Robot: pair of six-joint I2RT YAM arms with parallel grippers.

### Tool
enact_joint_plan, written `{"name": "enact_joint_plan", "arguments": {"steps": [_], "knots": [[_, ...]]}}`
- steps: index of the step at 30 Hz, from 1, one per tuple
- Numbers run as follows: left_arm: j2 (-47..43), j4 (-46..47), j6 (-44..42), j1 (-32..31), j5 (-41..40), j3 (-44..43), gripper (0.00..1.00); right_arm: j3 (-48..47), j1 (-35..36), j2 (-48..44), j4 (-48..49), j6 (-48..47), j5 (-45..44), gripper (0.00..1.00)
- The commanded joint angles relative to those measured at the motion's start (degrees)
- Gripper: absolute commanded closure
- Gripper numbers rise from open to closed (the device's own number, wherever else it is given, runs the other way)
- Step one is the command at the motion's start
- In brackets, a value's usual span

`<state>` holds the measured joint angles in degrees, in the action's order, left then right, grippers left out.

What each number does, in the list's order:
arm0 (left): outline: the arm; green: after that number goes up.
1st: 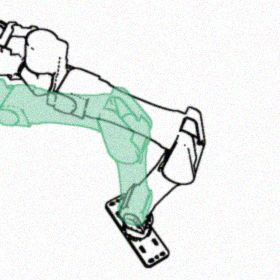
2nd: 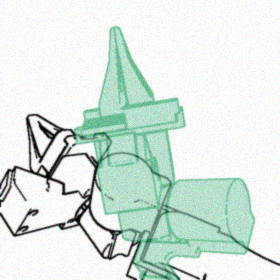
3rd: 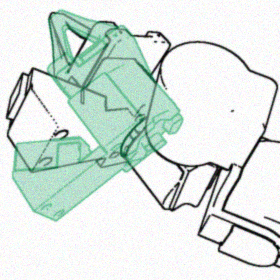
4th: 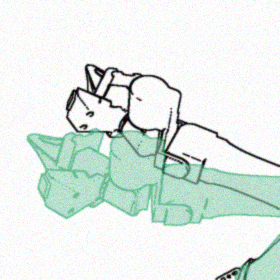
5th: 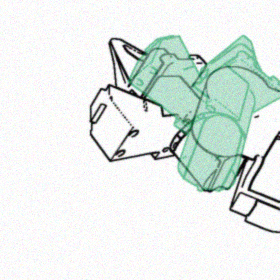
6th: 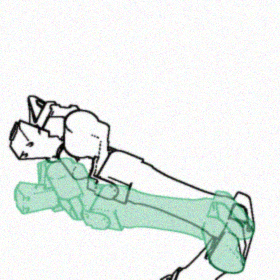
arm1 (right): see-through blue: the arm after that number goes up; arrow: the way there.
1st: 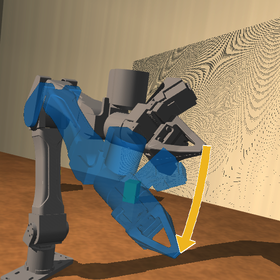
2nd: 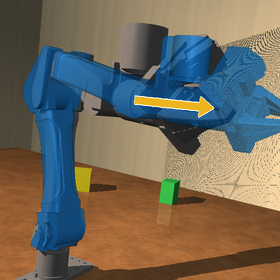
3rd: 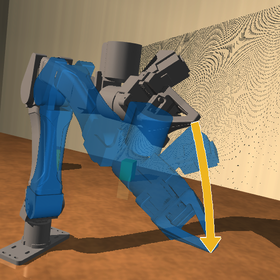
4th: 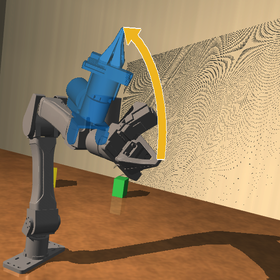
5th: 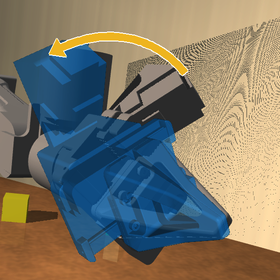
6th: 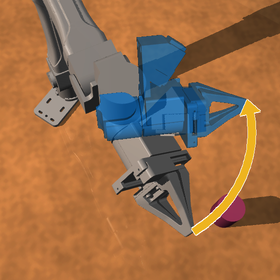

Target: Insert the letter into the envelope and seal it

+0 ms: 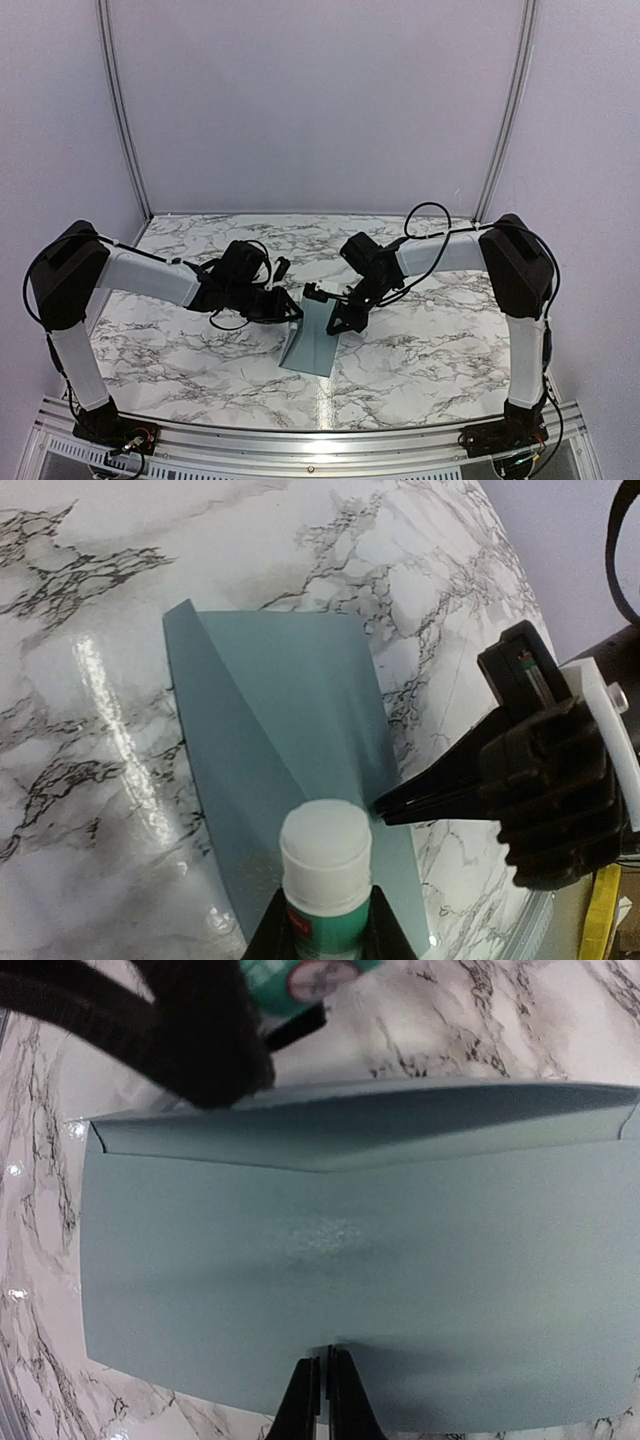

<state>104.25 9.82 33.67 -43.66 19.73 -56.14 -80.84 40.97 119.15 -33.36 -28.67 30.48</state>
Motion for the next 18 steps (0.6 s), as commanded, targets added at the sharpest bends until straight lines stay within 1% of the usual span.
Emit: {"name": "enact_joint_plan", "arguments": {"steps": [1, 12, 18], "knots": [[2.67, 1.16, 0.04, -1.60, 1.98, -2.14, 1.00, -0.14, -0.33, 1.64, 0.09, 0.76, -0.27, 0.97], [6.89, 2.28, 1.20, -4.21, 2.25, -2.42, 1.00, 0.85, -2.18, 2.33, -0.06, 1.42, 1.90, 0.98], [7.65, 3.56, 2.21, -4.37, 2.23, -1.32, 1.00, 0.52, -2.33, 1.54, -0.43, 1.63, 2.66, 0.97]]}}
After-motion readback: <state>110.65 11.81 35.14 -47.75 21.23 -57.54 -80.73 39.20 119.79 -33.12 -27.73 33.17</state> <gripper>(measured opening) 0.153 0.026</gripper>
